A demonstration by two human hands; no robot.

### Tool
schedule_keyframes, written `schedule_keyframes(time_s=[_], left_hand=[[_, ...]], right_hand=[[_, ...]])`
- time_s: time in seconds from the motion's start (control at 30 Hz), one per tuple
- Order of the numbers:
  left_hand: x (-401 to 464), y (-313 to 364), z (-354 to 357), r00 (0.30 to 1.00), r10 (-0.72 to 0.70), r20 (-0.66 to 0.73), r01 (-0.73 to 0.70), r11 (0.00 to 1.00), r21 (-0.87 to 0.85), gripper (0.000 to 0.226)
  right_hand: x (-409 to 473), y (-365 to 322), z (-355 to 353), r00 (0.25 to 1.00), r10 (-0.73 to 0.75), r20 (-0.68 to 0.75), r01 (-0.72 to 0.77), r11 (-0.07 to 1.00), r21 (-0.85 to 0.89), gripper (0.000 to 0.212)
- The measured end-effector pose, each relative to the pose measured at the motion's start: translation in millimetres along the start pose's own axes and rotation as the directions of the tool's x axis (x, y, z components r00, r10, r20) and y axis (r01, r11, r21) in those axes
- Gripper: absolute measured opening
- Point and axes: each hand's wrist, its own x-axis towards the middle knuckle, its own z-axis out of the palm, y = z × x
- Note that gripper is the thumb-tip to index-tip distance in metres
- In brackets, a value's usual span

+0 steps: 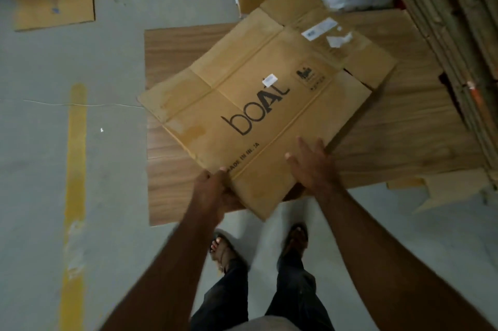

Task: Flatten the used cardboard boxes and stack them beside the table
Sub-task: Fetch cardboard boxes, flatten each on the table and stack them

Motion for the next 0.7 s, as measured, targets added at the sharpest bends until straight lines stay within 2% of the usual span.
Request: schedule_keyframes(time_s=[0.07,0.17,0.2,0.23,0.27,0.3,0.33,0.37,0.4,0.47,0.53,0.57,0.6,0.67,0.7], left_hand=[[-14.3,-34.5,28.2,0.993,-0.086,0.079,0.085,0.996,0.009,0.024],[-37.1,-70.0,62.3,0.929,-0.269,0.255,0.219,0.953,0.209,0.033],[-42.4,-75.5,69.4,0.896,-0.318,0.311,0.228,0.929,0.292,0.035],[-45.2,-78.2,73.4,0.865,-0.365,0.344,0.224,0.895,0.386,0.035],[-47.0,-76.7,75.2,0.850,-0.393,0.351,0.188,0.849,0.494,0.035],[-43.6,-74.1,73.6,0.847,-0.411,0.337,0.139,0.783,0.607,0.036],[-41.9,-68.2,72.2,0.856,-0.412,0.311,0.087,0.709,0.700,0.036],[-34.5,-61.8,67.2,0.883,-0.372,0.285,0.037,0.662,0.749,0.034],[-29.0,-53.7,63.6,0.920,-0.283,0.271,-0.017,0.662,0.749,0.031],[-17.9,-34.2,53.5,0.982,0.049,0.180,-0.168,0.659,0.734,0.030],[-8.9,-12.1,42.8,0.920,0.388,0.059,-0.254,0.474,0.843,0.031],[-4.6,-4.0,38.6,0.888,0.459,0.024,-0.224,0.387,0.894,0.038],[-2.0,0.6,35.8,0.892,0.451,-0.025,-0.153,0.355,0.922,0.050],[1.0,-0.7,34.4,0.933,0.321,-0.164,0.027,0.391,0.920,0.073],[-1.5,-5.9,39.0,0.942,0.277,-0.191,0.076,0.376,0.923,0.079]], right_hand=[[-15.6,0.2,-9.9,0.990,0.138,-0.012,-0.129,0.950,0.286,0.084],[-54.7,33.7,1.3,0.933,0.345,-0.108,-0.264,0.855,0.446,0.110],[-63.1,55.2,9.9,0.889,0.444,-0.107,-0.328,0.783,0.529,0.115],[-69.2,77.8,17.5,0.851,0.523,-0.045,-0.377,0.669,0.641,0.118],[-72.5,99.5,23.3,0.842,0.537,0.057,-0.381,0.517,0.767,0.116],[-76.5,116.4,23.9,0.852,0.498,0.161,-0.394,0.407,0.824,0.104],[-80.3,129.0,21.6,0.881,0.430,0.198,-0.378,0.387,0.841,0.087],[-82.2,137.3,17.3,0.909,0.384,0.164,-0.340,0.453,0.824,0.074],[-83.8,142.4,10.9,0.932,0.354,0.077,-0.276,0.556,0.784,0.068],[-85.0,146.1,-6.8,0.960,0.256,-0.117,-0.124,0.757,0.641,0.057],[-79.2,151.6,-24.2,0.964,0.155,-0.218,-0.044,0.895,0.444,0.045],[-73.6,156.1,-33.6,0.963,0.127,-0.235,-0.039,0.937,0.348,0.041],[-66.8,164.1,-41.6,0.963,0.110,-0.244,-0.040,0.960,0.278,0.039],[-58.0,179.9,-60.9,0.970,0.094,-0.222,-0.041,0.972,0.231,0.040],[-55.5,187.9,-68.1,0.975,0.084,-0.205,-0.038,0.975,0.220,0.041]])
